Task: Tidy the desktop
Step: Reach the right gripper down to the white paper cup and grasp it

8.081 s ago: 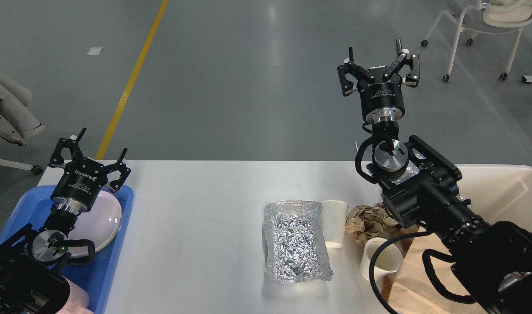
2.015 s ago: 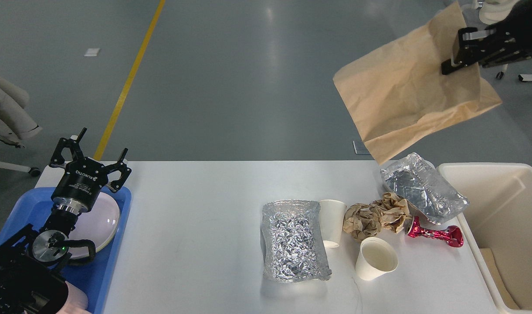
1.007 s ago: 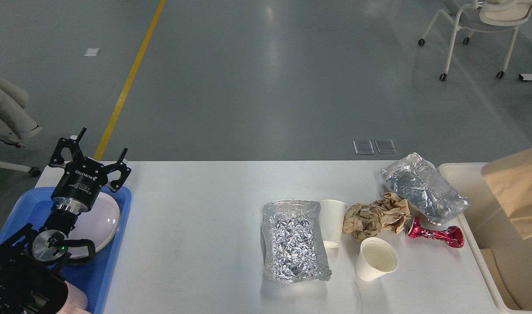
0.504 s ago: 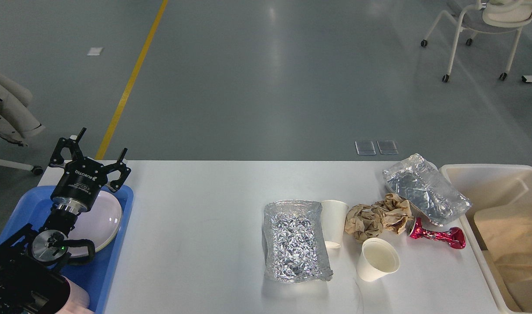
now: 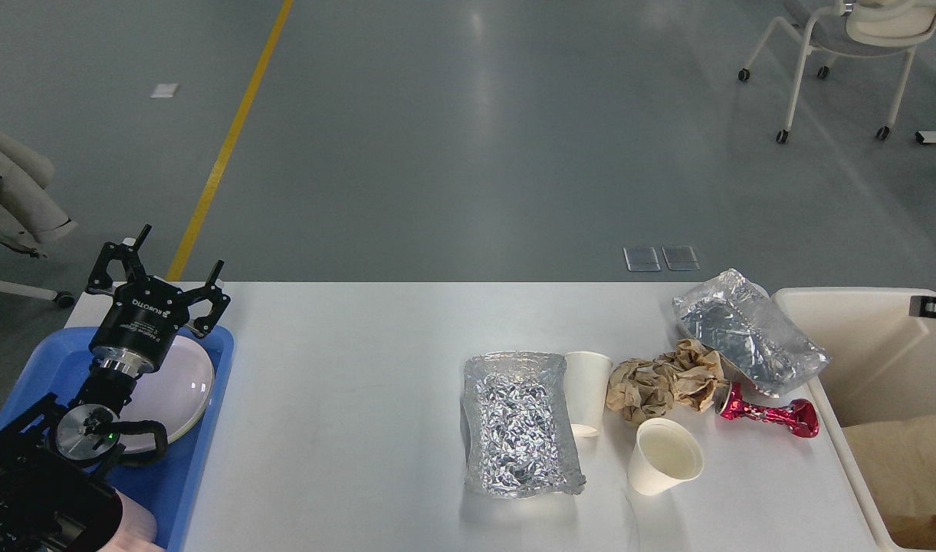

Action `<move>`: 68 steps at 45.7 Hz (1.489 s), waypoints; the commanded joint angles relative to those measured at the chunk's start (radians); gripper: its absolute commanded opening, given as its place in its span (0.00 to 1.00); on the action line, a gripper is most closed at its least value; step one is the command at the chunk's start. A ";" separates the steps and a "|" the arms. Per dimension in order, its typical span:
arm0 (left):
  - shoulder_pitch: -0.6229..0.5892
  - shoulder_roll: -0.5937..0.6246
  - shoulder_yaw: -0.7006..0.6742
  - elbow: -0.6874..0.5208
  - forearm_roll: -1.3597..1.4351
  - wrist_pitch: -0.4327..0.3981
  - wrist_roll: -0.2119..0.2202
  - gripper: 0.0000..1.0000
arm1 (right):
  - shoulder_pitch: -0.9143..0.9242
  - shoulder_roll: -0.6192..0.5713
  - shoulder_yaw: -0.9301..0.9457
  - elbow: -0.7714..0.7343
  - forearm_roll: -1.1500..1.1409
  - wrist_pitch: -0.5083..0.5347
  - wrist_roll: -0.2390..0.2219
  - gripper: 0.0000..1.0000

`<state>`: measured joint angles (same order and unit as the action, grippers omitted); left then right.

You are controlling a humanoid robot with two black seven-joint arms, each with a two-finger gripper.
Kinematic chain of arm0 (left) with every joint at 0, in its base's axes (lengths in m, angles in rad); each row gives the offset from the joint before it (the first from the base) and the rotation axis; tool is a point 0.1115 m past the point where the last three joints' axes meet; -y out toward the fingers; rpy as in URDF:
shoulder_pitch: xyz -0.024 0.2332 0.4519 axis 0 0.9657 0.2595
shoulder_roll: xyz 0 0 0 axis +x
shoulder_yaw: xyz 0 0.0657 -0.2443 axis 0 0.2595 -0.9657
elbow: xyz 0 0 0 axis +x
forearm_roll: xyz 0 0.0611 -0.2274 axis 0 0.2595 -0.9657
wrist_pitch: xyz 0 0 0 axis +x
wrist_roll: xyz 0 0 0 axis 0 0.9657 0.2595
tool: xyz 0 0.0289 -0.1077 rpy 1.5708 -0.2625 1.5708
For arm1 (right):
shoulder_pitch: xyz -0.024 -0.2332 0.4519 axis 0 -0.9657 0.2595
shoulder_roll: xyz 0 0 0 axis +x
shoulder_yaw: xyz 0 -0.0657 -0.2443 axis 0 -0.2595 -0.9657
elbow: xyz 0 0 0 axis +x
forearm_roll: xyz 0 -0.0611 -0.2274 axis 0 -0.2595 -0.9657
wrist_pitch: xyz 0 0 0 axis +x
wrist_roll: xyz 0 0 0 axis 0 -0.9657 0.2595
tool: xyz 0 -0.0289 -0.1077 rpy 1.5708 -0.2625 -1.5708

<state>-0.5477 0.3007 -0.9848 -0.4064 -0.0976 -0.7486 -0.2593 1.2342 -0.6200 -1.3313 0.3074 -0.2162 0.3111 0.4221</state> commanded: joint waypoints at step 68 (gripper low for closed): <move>0.000 0.000 0.000 0.000 0.001 -0.002 0.000 1.00 | 0.591 0.522 -0.266 1.280 0.076 -0.260 -0.089 1.00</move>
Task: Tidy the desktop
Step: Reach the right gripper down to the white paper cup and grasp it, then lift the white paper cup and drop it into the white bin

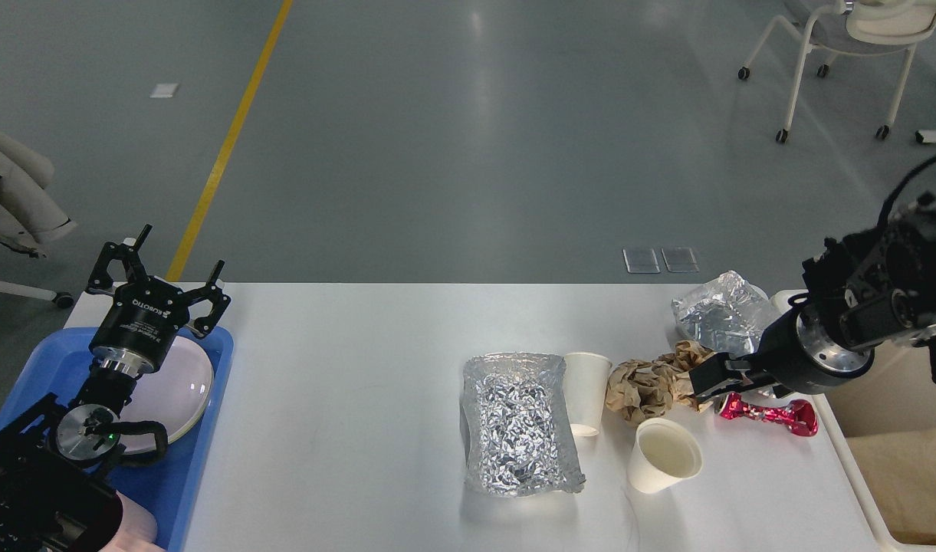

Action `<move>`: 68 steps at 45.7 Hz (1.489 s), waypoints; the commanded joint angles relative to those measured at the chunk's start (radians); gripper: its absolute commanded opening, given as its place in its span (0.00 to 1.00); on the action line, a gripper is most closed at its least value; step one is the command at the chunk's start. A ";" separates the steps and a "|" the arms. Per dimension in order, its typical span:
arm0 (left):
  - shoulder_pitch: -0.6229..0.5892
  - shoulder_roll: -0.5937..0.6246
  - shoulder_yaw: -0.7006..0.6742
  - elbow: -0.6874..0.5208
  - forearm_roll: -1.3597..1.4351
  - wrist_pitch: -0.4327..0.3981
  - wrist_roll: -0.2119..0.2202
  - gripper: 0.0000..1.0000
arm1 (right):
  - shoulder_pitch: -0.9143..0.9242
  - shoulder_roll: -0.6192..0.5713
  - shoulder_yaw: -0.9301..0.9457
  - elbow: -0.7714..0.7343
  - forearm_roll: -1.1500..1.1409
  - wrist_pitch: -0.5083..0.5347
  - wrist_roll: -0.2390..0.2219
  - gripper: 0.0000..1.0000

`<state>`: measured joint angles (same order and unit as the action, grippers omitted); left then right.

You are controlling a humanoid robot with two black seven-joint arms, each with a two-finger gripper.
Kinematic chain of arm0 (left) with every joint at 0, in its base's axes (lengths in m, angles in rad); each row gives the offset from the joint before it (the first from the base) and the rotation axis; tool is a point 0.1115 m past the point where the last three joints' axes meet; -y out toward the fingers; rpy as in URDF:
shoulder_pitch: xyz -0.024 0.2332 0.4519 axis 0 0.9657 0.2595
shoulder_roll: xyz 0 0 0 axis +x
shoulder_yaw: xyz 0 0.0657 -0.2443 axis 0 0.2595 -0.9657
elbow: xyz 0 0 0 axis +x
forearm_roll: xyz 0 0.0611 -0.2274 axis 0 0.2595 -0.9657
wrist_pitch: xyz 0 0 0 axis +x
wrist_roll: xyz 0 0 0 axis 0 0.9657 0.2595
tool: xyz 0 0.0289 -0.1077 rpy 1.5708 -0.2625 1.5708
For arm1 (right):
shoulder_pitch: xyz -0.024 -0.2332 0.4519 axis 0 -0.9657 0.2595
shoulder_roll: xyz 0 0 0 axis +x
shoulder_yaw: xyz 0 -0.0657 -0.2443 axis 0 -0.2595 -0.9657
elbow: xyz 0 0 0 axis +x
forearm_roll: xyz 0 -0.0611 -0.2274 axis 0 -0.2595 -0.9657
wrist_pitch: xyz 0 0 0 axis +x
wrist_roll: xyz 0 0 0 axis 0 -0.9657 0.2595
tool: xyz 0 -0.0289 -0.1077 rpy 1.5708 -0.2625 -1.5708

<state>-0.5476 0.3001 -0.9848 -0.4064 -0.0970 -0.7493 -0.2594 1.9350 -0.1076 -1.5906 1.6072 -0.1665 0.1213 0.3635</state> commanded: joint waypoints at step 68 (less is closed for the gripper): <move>0.000 -0.001 0.000 0.000 -0.001 -0.001 0.000 1.00 | -0.132 -0.198 0.031 -0.055 0.093 -0.270 -0.043 0.00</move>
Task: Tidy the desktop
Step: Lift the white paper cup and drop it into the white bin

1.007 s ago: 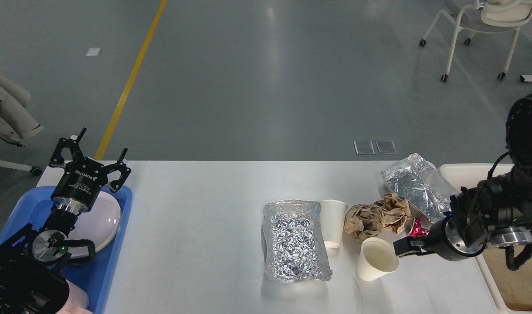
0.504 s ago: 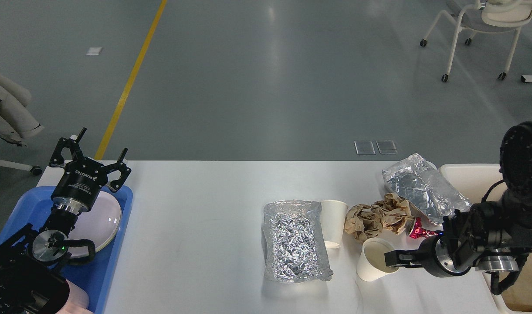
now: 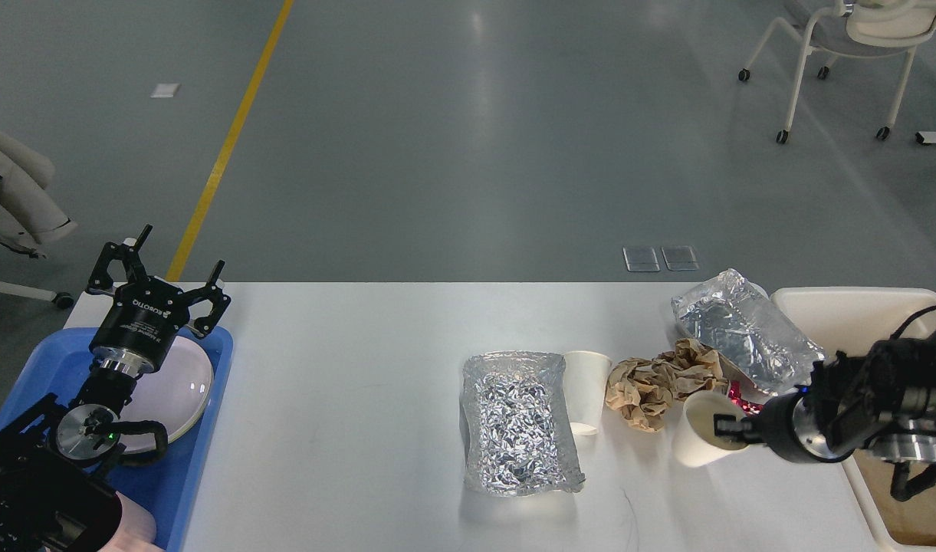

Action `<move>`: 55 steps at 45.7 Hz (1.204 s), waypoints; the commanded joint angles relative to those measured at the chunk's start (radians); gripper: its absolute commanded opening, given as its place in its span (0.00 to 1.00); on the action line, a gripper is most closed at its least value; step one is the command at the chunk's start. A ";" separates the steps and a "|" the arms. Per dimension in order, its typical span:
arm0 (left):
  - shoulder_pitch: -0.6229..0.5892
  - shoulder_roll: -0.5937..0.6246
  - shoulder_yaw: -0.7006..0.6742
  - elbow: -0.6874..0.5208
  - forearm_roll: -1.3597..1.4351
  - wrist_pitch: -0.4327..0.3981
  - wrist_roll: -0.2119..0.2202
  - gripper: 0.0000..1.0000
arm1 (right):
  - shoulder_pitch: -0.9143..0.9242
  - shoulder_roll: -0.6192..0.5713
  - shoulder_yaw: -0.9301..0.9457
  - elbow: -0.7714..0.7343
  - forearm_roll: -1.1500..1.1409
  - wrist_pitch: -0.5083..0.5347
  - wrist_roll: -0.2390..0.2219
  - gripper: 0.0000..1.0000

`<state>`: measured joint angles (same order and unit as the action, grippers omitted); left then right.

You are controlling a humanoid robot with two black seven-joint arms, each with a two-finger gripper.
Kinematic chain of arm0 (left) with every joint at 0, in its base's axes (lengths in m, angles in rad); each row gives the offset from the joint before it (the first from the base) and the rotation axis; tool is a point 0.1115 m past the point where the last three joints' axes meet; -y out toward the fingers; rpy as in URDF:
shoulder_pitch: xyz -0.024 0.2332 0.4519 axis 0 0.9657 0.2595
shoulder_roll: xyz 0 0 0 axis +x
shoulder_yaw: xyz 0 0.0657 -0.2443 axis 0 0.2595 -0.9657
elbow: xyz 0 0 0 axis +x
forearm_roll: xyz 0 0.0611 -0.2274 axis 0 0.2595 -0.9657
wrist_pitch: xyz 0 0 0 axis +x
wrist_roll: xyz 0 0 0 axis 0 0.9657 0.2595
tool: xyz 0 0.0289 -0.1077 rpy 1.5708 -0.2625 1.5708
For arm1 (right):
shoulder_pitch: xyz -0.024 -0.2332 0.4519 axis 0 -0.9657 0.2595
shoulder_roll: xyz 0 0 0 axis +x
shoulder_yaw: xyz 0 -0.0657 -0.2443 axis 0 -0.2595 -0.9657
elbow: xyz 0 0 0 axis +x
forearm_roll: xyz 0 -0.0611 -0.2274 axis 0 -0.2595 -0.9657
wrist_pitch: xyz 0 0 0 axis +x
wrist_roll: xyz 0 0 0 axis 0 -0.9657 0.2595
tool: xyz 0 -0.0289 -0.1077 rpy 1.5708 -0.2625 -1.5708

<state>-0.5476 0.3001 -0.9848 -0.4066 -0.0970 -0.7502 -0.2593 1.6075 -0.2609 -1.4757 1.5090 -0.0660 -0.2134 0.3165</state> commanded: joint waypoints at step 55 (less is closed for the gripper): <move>0.000 0.001 0.000 0.000 0.000 0.000 0.000 1.00 | -0.750 -0.290 0.080 -1.472 -0.114 0.549 0.136 0.00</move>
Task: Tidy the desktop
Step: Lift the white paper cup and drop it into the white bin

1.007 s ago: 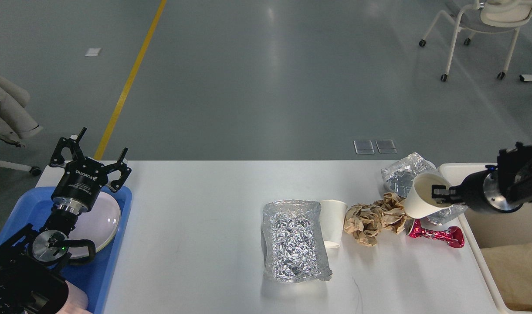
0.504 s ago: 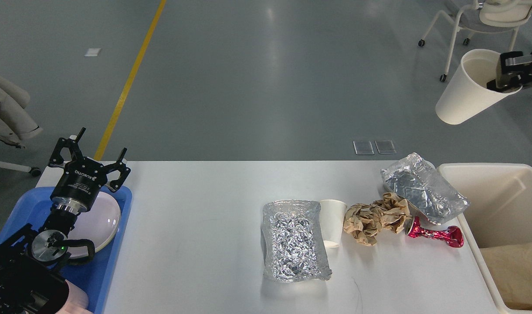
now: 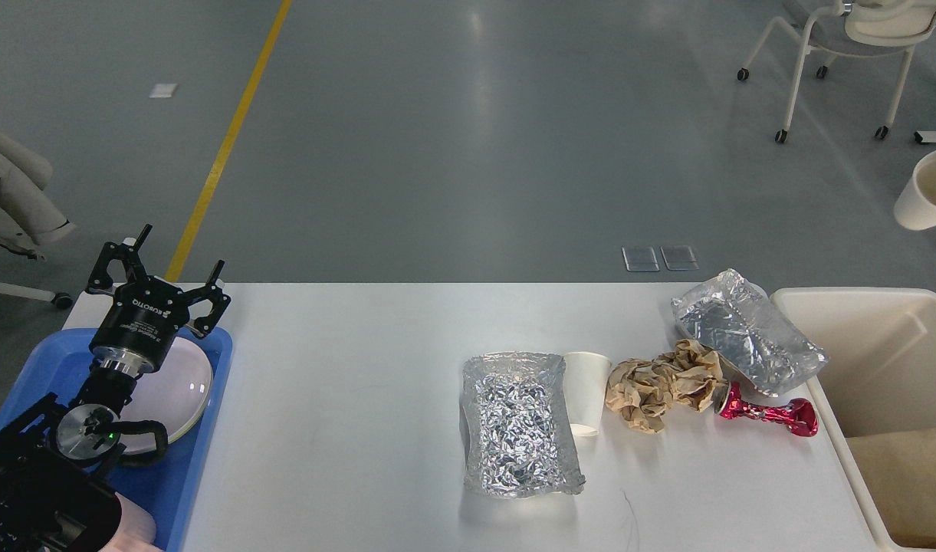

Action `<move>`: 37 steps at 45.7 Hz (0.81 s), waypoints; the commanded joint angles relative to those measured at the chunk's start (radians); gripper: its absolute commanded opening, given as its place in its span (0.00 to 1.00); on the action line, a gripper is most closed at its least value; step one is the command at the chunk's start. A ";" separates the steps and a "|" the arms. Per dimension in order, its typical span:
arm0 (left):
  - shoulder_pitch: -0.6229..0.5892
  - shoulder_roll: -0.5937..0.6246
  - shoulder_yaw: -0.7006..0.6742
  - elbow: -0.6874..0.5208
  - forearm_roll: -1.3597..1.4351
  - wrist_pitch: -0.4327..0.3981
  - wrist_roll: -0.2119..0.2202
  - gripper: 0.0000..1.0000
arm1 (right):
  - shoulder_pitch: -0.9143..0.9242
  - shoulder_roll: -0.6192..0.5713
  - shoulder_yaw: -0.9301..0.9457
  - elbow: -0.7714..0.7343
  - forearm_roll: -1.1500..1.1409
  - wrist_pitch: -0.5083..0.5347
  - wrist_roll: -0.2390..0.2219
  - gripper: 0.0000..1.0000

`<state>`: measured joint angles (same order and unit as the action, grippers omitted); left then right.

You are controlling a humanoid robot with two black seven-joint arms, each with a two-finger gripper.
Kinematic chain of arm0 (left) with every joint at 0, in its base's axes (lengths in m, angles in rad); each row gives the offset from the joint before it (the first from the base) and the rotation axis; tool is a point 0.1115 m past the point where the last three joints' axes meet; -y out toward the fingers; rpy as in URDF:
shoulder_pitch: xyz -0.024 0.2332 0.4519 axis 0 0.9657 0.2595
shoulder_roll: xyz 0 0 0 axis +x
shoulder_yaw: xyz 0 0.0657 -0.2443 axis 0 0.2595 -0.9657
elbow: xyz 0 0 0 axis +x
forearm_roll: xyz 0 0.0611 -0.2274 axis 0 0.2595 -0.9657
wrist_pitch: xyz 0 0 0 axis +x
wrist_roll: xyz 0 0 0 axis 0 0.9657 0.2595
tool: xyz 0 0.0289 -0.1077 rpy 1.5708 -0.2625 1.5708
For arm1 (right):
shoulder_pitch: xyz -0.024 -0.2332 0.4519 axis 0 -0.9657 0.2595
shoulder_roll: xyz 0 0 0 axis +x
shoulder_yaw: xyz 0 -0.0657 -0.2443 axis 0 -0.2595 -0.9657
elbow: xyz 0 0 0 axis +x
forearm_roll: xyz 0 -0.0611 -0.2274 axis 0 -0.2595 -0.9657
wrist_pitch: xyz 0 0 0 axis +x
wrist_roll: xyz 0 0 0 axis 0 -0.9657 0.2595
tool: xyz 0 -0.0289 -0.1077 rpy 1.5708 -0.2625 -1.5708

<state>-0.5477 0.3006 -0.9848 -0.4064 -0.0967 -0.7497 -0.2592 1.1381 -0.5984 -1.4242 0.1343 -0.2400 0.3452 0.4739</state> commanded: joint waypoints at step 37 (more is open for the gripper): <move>0.000 0.000 0.000 0.000 0.000 0.000 0.000 1.00 | -0.302 0.121 0.212 -0.122 0.281 -0.032 -0.198 1.00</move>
<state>-0.5477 0.3006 -0.9848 -0.4064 -0.0976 -0.7493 -0.2592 0.7228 -0.4908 -1.2144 0.0092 0.0429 0.2725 0.2633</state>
